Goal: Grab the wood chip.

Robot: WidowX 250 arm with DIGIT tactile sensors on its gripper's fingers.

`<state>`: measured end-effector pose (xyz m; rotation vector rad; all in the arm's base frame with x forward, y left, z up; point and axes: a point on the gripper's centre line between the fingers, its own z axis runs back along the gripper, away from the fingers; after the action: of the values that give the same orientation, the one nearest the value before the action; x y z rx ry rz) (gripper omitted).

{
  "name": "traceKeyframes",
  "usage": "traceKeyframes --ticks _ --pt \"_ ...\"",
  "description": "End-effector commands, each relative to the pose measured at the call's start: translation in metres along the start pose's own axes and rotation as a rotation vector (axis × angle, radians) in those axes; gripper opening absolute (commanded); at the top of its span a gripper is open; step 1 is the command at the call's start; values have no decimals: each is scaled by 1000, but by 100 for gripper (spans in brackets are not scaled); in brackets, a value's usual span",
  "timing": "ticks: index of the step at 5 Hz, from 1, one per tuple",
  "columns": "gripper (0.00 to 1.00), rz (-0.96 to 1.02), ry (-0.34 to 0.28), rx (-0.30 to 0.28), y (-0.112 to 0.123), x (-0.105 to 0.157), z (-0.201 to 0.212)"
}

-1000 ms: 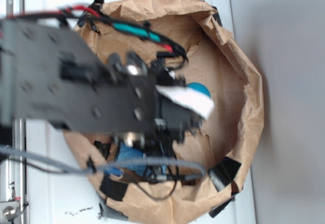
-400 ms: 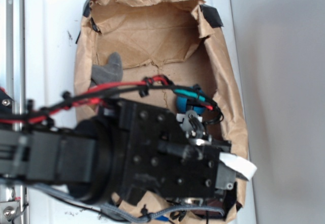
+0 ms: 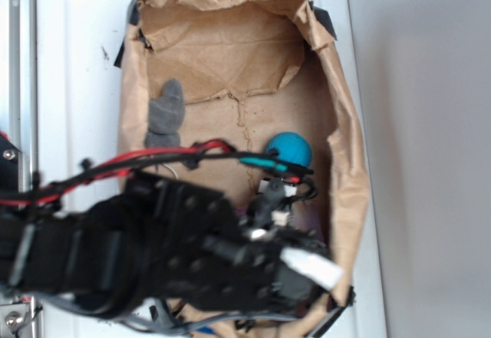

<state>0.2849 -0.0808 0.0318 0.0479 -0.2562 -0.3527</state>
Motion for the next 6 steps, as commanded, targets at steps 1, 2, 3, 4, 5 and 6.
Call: traceKeyframes --ticks 1,2,3,4,5,6 --pt "100 -92 20 40 -14 0 -23" --pt "0 -93 20 48 -11 -3 -23" --pt "0 -74 -14 29 -6 -1 -12" --pt "0 -38 -41 15 4 2 0" --pt "0 31 -96 -4 20 3 33" --pt "0 118 -147 -90 40 -1 80"
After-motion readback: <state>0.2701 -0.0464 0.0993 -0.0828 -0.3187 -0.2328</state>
